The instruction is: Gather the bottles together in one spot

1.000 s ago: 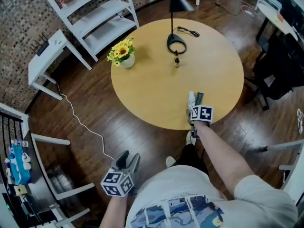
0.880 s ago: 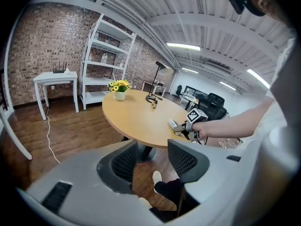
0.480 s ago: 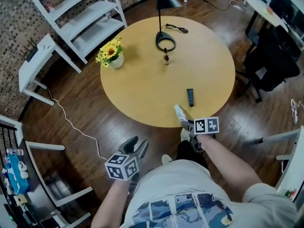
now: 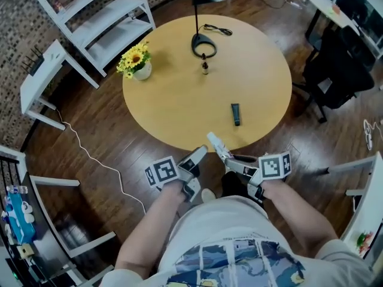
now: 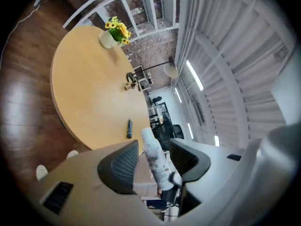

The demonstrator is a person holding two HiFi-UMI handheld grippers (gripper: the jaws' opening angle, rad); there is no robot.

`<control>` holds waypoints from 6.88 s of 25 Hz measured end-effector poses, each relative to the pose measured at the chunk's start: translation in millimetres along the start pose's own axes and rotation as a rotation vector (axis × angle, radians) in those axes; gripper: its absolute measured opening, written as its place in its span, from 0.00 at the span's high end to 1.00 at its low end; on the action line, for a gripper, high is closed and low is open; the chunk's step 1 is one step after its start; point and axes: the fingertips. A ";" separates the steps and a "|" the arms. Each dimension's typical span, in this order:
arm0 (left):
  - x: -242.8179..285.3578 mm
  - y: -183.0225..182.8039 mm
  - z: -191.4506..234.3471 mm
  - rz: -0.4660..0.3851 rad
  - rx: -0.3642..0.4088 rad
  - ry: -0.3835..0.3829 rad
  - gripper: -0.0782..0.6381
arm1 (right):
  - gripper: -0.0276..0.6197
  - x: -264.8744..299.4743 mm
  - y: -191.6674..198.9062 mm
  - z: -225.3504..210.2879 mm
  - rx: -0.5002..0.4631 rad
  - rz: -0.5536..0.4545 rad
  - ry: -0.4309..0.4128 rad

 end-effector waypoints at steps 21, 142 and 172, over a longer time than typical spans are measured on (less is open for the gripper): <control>82.5 -39.0 -142.3 0.223 0.688 0.082 0.72 | 0.64 -17.2 -52.0 14.9 -0.664 0.011 0.102; -136.2 -10.9 -0.2 -0.131 0.767 -0.492 0.55 | 0.58 44.3 -121.7 -190.4 -0.643 0.107 0.750; -9.9 32.7 -172.8 0.203 0.792 0.237 0.76 | 0.75 -68.1 -22.5 118.2 -0.989 -0.177 0.146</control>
Point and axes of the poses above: the fingertips, and each gripper's own axes: x forward along the fingers, z to its left, y out of its underside, and after that the axes turned 1 degree about z, right-handed
